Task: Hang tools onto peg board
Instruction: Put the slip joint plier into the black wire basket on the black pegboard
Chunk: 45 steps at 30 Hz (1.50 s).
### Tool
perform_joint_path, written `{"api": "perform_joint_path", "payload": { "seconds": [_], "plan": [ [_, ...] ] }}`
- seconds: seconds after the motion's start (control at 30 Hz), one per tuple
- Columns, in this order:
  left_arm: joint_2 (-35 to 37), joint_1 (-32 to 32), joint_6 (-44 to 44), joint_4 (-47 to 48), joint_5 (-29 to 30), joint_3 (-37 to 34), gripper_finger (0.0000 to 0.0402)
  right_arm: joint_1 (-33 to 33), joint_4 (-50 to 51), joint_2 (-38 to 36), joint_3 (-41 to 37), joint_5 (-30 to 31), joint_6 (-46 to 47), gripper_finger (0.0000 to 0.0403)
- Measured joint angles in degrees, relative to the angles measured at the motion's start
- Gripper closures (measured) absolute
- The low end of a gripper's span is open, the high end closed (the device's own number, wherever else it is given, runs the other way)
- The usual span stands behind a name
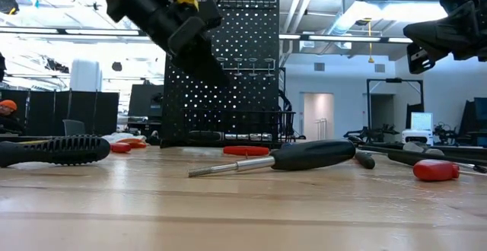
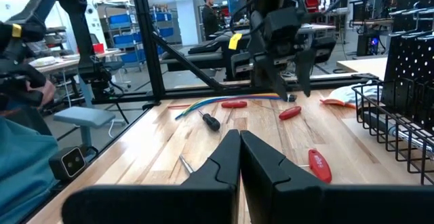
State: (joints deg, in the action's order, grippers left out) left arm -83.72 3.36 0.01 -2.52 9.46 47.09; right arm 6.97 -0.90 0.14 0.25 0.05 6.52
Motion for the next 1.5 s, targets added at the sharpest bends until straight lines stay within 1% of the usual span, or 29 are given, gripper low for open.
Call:
{"api": "perform_joint_path", "payload": {
  "seconds": [0.13, 0.37, 0.53, 0.63, 0.73, 0.77, 0.8, 0.87, 0.93, 1.0, 1.07, 1.2, 1.33, 1.5],
  "plan": [
    [0.0, 0.0, -2.9, 0.7, -1.6, -0.5, 0.0239, 0.0, 0.0, 0.0, 0.0, 0.0, 0.0, 0.0385],
    [0.0, -0.2, -5.8, 1.9, -1.6, -0.5, 0.0239, 0.0, 0.0, 0.0, 0.0, 0.0, 0.0, 0.0385],
    [0.0, -0.5, -9.1, 2.4, 0.1, -0.5, 0.0239, 0.0, 0.0, 0.0, 0.0, 0.0, 0.0, 0.0385],
    [0.0, -1.7, -9.7, 3.6, 1.9, -0.5, 0.0239, 0.0, 0.0, 0.0, 0.0, 0.0, 0.0, 0.0385],
    [-0.8, -3.7, -9.5, 4.2, 5.7, -0.8, 0.0239, 0.0, 0.0, 0.0, 0.0, 0.0, 0.0, 0.0385],
    [-0.7, -4.2, -9.6, 2.8, 7.0, -1.8, 0.0239, 0.0, 0.0, 0.0, 0.0, 0.0, 0.0, 0.0385],
    [-0.7, -4.6, -9.7, -0.4, 7.8, -3.4, 0.0239, 0.0, 0.0, 0.0, 0.0, 0.0, 0.0, 0.0385],
    [-0.7, -4.9, -10.4, -9.0, 8.4, -7.6, 0.0239, 0.0, 0.0, 0.0, 0.0, 0.0, 0.0, 0.0385],
    [-0.7, -5.2, -11.4, -19.0, 8.3, -12.3, 0.0239, 0.0, 0.0, 0.0, 0.0, 0.0, 0.0, 0.0385],
    [-0.7, -5.3, -12.2, -27.8, 7.1, -16.1, 0.0239, 0.0, 0.0, 0.0, 0.0, 0.0, 0.0, 0.0385],
    [-0.6, -5.3, -12.9, -31.9, 5.7, -18.8, 0.0239, 0.0, 0.0, 0.0, 0.0, 0.0, 0.0, 0.0385],
    [-0.7, -6.1, -14.7, -31.7, 4.4, -20.1, 0.0239, 0.0, 0.0, 0.0, 0.0, 0.0, 0.0, 0.0385],
    [-0.7, -7.2, -12.4, -29.3, 4.4, -19.4, 0.0239, 0.0, 0.0, 0.0, 0.0, 0.0, 0.0, 0.0385],
    [-0.7, -7.1, -10.6, -29.4, 7.8, -16.9, 0.0239, 0.0, 0.0, 0.0, 0.0, 0.0, 0.0, 0.0385]
  ]
}}
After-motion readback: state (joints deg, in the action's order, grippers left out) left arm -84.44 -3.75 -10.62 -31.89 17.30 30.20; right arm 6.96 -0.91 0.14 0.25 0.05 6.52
